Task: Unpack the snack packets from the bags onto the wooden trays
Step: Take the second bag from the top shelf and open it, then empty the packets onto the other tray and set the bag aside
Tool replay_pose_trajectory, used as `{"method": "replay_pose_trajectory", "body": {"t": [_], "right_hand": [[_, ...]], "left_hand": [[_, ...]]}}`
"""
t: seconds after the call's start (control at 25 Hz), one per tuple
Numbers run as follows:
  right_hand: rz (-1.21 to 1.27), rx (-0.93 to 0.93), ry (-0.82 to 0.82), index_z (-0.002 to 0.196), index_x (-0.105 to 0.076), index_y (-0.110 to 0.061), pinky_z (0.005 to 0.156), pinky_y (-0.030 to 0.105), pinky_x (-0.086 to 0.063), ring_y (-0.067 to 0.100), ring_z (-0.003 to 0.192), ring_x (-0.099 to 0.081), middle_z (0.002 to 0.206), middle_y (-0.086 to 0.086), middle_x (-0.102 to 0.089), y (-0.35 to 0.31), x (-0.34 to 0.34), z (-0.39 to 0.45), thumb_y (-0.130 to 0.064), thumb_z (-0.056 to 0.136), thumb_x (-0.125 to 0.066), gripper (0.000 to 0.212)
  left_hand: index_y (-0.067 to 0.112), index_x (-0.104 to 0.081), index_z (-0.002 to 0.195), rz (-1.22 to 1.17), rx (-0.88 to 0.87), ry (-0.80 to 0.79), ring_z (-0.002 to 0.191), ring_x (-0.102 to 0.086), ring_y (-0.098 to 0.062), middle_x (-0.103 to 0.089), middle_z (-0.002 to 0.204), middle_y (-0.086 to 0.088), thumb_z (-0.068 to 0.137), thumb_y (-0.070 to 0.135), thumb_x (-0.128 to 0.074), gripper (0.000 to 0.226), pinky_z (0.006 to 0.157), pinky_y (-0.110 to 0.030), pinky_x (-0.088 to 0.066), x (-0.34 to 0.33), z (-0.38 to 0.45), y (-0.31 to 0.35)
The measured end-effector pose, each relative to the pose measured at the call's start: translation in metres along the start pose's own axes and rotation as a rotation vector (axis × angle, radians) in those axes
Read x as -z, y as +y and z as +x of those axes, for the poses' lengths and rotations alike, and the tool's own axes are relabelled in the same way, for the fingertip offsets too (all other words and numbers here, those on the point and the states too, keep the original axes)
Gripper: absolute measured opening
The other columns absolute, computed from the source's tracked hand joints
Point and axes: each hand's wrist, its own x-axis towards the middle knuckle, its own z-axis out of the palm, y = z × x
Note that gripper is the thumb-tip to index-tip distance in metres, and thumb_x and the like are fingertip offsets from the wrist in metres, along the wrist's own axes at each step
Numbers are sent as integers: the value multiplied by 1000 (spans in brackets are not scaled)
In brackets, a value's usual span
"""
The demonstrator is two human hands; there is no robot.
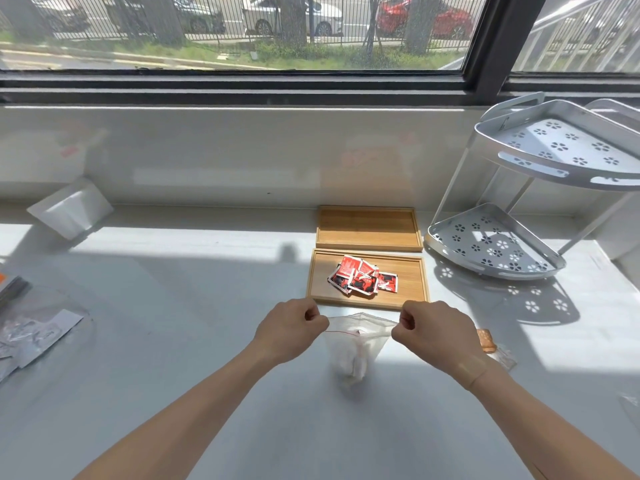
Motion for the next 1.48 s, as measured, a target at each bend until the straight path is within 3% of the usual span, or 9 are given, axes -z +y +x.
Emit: {"method": "replay_pose_trajectory", "body": {"t": [0.16,0.32,0.44,0.6,0.72,0.88,1.04,1.2,1.48], "right_hand": [[67,320,343,87,-64,-29,60,29,-44,17,84,-60,85,-13,-66,-26,-11,-11,-45,80,-64,18],[60,382,126,104,-70,-26,77,33,-46,18,98,-61,98,-8,-71,-59,-17,0,-42,88,-59,25],[102,333,99,97,-71,-26,71,32,-47,17,94,-63,96,-7,-72,-65,-16,18,-30,91,-52,20],[217,316,107,89,-73,-24,68,32,-51,17,86,-65,90,-8,-74,-73,0,36,-24,87,-56,18],[335,313,127,85,-73,-24,71,37,-55,18,83,-66,86,-7,-74,-78,14,51,-25,84,-61,13],[477,334,164,84,-73,-23,75,41,-56,18,79,-67,81,-5,-74,-79,34,72,-24,83,-64,9],[455,330,292,84,-73,-21,76,42,-55,22,80,-67,82,-2,-74,-69,58,104,-25,83,-66,8],[449,250,245,91,-71,-26,82,38,-55,17,84,-67,85,-7,-74,-46,75,146,-28,83,-67,9],[395,69,202,83,-67,-30,87,38,-54,21,93,-67,93,-4,-74,-3,61,231,-34,83,-67,4]], "left_hand": [[12,-56,70,-327,62,-107,58,-60,-14,-64,66,-2,84,17,-53,15,62,-27,-43,-2,2,12],[13,-57,68,-405,55,-118,58,-59,-15,-64,64,-1,88,16,-52,20,59,-26,-43,-3,7,21],[13,-59,71,-534,75,-89,62,-60,-16,-64,68,-2,90,21,-54,20,61,-27,-45,-1,14,12],[12,-62,89,-640,347,-9,73,-58,-20,-64,85,-3,89,27,-51,18,64,-31,-47,-13,36,-25],[13,-65,104,-693,489,-142,82,-60,-21,-68,97,-4,91,31,-51,26,69,-32,-50,-23,51,-42],[13,-69,103,-1030,415,-322,85,-61,-20,-69,95,-6,94,28,-53,23,71,-32,-51,-25,74,-36],[13,-68,100,-1156,415,-210,76,-62,-16,-70,88,-3,96,25,-55,18,64,-27,-46,-17,101,-26],[19,-65,91,-1150,423,-75,76,-61,-11,-68,86,1,96,20,-56,10,65,-26,-41,7,133,-18],[19,-62,83,-851,322,103,68,-59,-12,-65,80,1,94,15,-60,12,60,-25,-42,53,205,13]]}}
